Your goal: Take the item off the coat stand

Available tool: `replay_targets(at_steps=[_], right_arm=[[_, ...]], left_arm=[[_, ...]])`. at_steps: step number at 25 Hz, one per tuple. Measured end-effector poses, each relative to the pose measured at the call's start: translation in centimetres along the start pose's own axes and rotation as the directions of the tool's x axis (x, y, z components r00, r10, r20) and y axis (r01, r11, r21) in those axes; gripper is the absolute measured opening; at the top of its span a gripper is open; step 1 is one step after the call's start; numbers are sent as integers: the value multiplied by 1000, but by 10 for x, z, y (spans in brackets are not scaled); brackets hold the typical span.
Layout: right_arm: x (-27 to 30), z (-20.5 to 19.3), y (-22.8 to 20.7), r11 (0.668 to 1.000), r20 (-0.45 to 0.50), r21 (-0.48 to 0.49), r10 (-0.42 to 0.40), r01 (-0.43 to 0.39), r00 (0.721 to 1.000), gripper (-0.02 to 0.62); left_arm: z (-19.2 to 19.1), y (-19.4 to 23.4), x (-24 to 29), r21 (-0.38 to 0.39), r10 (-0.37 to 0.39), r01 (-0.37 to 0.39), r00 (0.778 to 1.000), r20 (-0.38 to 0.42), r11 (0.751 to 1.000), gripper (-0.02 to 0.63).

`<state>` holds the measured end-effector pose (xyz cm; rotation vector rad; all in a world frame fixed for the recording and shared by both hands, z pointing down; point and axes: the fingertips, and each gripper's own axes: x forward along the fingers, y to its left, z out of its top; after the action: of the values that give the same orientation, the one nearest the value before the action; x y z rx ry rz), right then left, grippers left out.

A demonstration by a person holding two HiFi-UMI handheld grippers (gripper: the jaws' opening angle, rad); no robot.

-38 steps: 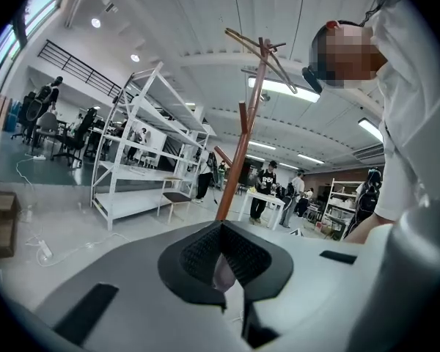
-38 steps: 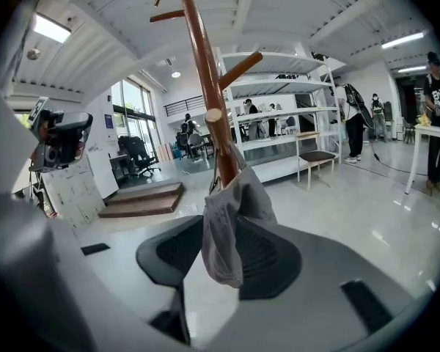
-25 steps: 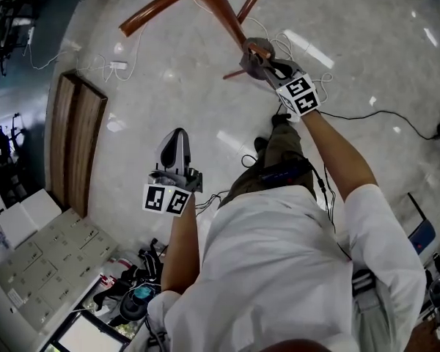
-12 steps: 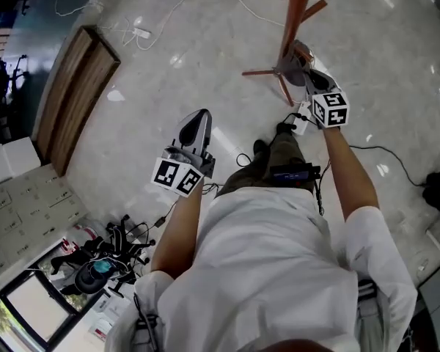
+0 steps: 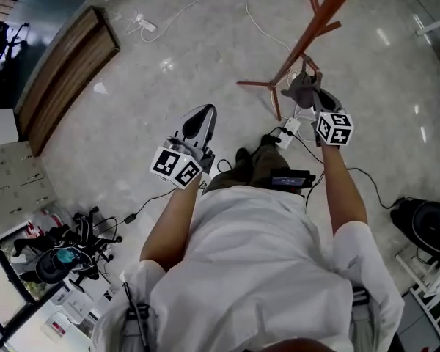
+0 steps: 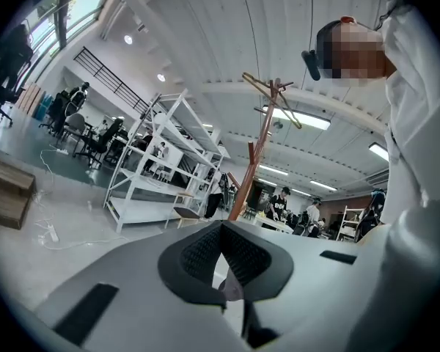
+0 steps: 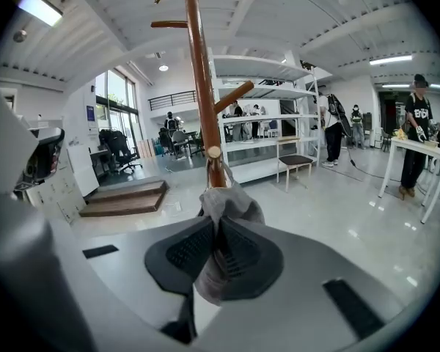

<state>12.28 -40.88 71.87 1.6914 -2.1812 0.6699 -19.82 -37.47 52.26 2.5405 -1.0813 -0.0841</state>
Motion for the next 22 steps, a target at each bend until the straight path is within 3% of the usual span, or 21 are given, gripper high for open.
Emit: replay_targets(at_steps=[5, 10, 15, 22], right_arm=[[-40, 8, -9, 1000, 19, -4, -28, 28, 999, 34], [-70, 18, 14, 999, 45, -17, -40, 41, 998, 34], [-94, 28, 32, 1000, 91, -23, -3, 5, 996, 34], [-173, 49, 53, 996, 183, -7, 86, -86, 979, 34]], left_arm=[[-1, -20, -13, -17, -33, 34, 998, 48, 999, 9], [6, -15, -46, -25, -46, 48, 997, 63, 999, 9], [9, -16, -71, -13, -7, 8, 997, 74, 1000, 9], [-4, -65, -95, -13, 69, -68, 994, 79, 998, 9]])
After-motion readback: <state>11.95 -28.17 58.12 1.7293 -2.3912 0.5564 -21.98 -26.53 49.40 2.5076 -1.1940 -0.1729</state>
